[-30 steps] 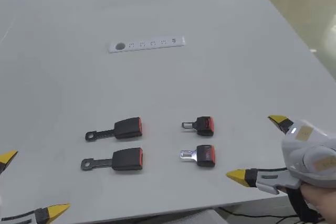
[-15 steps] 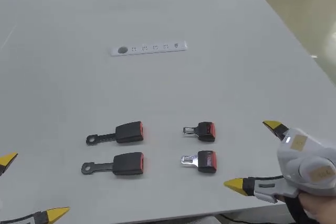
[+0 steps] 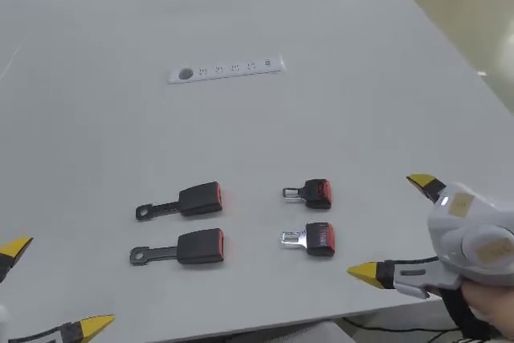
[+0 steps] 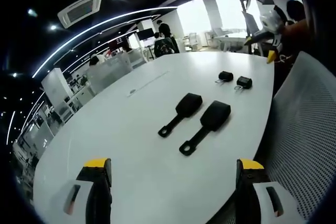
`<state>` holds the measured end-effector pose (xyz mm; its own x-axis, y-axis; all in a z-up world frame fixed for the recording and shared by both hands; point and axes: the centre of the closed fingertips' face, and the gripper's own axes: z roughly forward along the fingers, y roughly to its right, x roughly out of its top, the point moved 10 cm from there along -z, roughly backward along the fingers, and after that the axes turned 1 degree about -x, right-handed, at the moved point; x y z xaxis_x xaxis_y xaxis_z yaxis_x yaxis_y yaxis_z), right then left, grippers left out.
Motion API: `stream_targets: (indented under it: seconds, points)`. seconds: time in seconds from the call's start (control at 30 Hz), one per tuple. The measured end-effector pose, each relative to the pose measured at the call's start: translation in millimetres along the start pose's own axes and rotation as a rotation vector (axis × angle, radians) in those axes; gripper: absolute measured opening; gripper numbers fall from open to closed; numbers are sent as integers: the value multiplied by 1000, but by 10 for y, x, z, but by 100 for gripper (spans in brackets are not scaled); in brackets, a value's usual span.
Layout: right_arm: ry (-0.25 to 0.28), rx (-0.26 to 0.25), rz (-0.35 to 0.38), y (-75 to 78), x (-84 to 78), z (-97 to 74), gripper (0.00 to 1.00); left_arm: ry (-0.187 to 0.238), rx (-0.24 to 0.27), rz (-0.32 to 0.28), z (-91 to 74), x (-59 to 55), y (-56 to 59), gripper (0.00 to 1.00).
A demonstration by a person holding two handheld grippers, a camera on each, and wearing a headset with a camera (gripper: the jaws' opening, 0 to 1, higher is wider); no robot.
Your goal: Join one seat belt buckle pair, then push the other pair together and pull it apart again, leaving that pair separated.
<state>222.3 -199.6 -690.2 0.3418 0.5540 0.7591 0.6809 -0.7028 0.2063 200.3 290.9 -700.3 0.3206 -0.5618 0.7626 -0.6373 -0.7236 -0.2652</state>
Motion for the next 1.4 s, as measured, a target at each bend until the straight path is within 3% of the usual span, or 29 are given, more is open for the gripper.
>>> stream_targets:
  seconds: [0.13, 0.37, 0.63, 0.9, 1.3, 1.4]
  points:
    - [7, -12, 15, 25, -13, -39, 100, -18, -16, 3, 22, -12, 26, 100]
    - [24, -23, 54, 35, -49, -106, 100, -2, -6, -16, 11, 3, 19, 100]
    - [23, -22, 38, -7, -36, -126, 100, 13, 0, -16, 0, 5, 10, 100]
    - [34, -38, 23, 55, 39, -158, 100, 0, -9, -5, 13, -6, 23, 100]
    - [42, -23, 36, -5, -12, -123, 100, 7, 24, 32, -15, 28, 17, 100]
    - [19, -6, 0, -52, -18, -99, 100, 12, 29, 27, -18, 40, 6, 100]
